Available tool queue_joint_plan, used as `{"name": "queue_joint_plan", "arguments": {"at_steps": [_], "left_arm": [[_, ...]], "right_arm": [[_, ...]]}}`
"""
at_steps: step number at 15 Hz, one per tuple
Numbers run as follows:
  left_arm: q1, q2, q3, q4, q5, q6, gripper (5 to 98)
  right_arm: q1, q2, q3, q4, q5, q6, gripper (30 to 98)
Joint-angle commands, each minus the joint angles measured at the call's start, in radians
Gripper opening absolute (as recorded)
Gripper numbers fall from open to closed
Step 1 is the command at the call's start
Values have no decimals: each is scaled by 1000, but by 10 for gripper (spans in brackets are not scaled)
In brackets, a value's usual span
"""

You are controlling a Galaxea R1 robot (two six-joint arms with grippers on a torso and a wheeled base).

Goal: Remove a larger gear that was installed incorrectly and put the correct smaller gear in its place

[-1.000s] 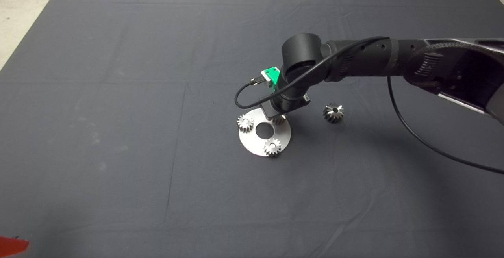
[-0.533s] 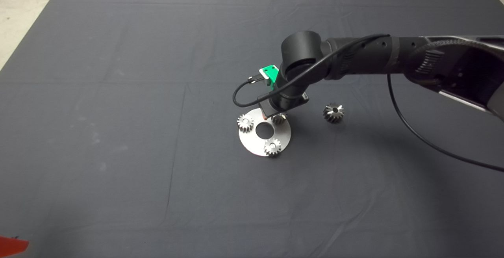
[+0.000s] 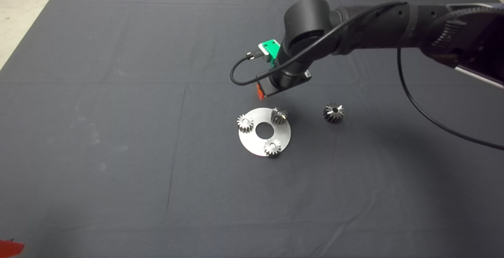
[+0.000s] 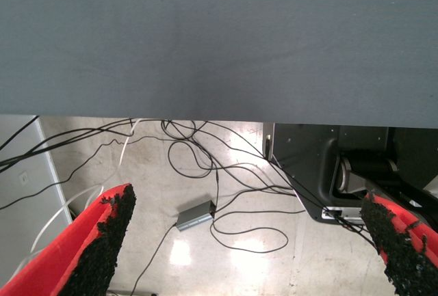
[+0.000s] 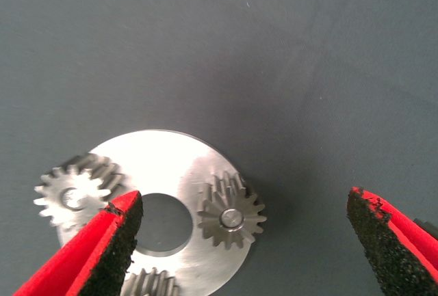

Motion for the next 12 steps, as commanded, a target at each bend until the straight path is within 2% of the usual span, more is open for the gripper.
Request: {"name": "queue_joint_plan", "arguments": {"at_steps": [1, 2, 4, 5, 7, 8, 10, 12], "left_arm": [[0, -5, -1, 4, 22, 9, 843], [0, 2, 0, 1, 31, 12, 843], [0, 17, 2, -1, 32, 13, 843], [0, 17, 5, -1, 33, 14, 843], [0, 8, 9, -1, 33, 38, 843], [0, 6, 13, -4, 33, 43, 843], [0, 4, 20, -14, 42, 43, 843], [0, 14, 19, -22, 41, 43, 843]], "right_arm": [[42, -58, 178, 97, -105, 96, 788], [42, -88, 228, 106, -109, 115, 825], [44, -144, 303, 128, -110, 153, 842], [42, -160, 321, 128, -110, 165, 875], [44, -195, 351, 131, -110, 186, 887], [42, -201, 364, 133, -110, 188, 924], [42, -216, 407, 147, -111, 212, 938], [34, -276, 434, 147, -111, 218, 970]]}}
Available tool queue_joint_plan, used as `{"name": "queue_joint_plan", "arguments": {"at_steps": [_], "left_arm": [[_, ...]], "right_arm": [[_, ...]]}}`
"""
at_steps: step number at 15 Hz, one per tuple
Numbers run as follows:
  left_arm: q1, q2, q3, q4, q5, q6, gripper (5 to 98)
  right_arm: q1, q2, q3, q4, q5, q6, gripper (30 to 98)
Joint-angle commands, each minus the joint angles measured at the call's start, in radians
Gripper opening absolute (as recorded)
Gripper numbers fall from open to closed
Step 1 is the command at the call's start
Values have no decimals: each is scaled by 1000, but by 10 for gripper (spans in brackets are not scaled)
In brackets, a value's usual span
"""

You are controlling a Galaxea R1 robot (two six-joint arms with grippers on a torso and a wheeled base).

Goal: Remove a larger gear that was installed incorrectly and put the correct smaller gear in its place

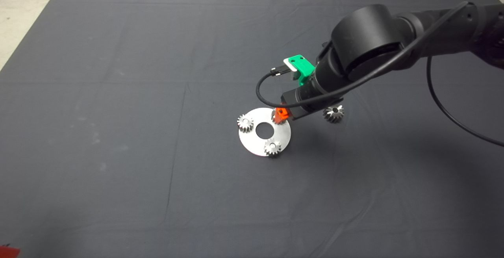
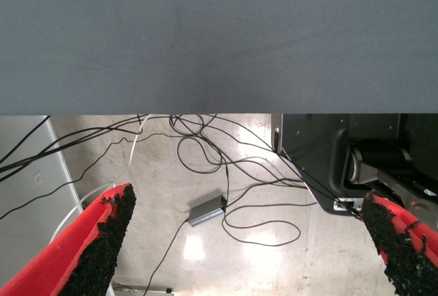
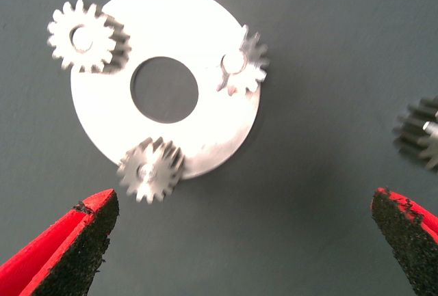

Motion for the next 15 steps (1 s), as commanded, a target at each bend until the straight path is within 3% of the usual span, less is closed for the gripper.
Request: {"name": "queue_joint_plan", "arguments": {"at_steps": [1, 4, 8, 10, 12, 13, 15], "left_arm": [[0, 8, 11, -14, 14, 7, 843], [0, 27, 9, -15, 14, 6, 843], [0, 53, 12, -20, 7, -11, 843], [0, 63, 23, -34, 4, -43, 843], [0, 62, 28, -60, -8, -61, 843], [0, 66, 29, -79, -39, -100, 843], [0, 112, 34, -104, -136, -180, 843]], "right_arm": [[8, -115, 117, 48, -112, 40, 970], [-44, -202, 166, 43, -113, 40, 970], [-50, -261, 234, 42, -110, 40, 970], [-50, -286, 329, 43, -110, 40, 970], [-50, -354, 488, 48, -107, 62, 970], [-50, -361, 542, 49, -109, 116, 970], [-49, -355, 579, 47, -109, 225, 970]]}}
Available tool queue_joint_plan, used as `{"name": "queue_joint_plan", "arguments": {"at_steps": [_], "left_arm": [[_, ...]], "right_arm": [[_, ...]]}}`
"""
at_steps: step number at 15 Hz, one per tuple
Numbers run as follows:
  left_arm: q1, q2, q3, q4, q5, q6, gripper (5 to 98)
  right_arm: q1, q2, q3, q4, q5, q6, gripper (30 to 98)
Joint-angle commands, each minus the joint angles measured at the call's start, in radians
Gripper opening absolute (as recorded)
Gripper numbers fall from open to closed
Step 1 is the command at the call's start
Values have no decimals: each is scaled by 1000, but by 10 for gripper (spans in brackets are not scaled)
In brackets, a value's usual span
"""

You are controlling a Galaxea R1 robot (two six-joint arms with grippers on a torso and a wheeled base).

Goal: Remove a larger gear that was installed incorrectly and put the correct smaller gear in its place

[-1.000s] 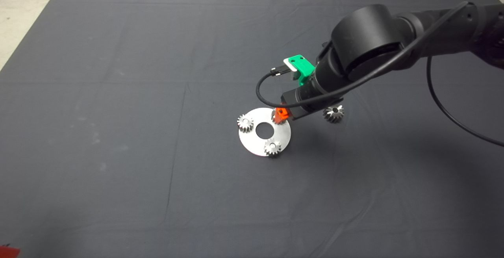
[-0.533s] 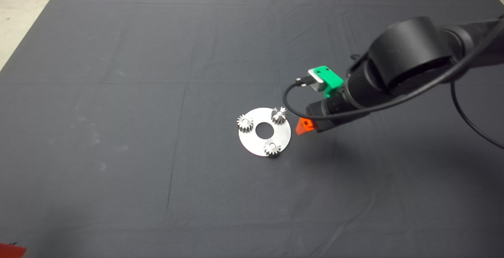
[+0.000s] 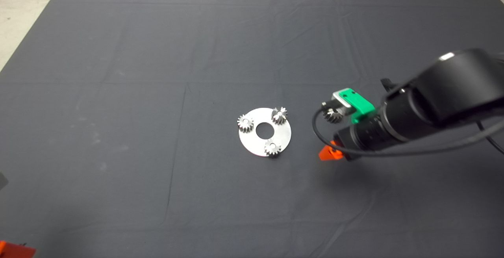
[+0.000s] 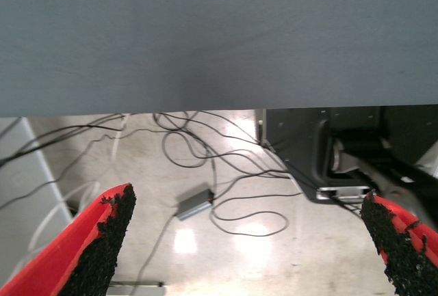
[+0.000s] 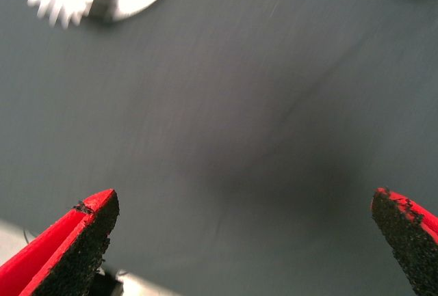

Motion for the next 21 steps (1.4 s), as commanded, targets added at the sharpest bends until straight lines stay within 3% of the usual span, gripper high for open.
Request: {"name": "queue_joint_plan", "arguments": {"at_steps": [1, 2, 3, 5, 8, 10, 12, 13, 21], "left_arm": [[0, 92, 22, -59, -162, -149, 843], [0, 154, 22, -63, -183, -196, 843], [0, 214, 22, -69, -187, -237, 843], [0, 311, 22, -74, -215, -325, 843], [0, 451, 22, -76, -323, -439, 843], [0, 559, 22, -76, -354, -521, 843], [1, 655, 22, -76, -369, -567, 843], [1, 686, 22, -74, -369, -580, 843], [3, 694, 20, -74, -369, -580, 843]], "right_arm": [[15, -43, 207, 31, -107, 205, 970], [15, -8, 210, 38, -106, 241, 970], [16, 43, 209, 52, -107, 273, 970], [22, 158, 201, 69, -106, 382, 970], [34, 269, 178, 69, -97, 470, 970], [39, 325, 177, 69, -71, 518, 970], [39, 385, 158, 67, -38, 541, 970], [39, 411, 143, 67, -38, 541, 970], [29, 455, 135, 63, -38, 541, 970]]}}
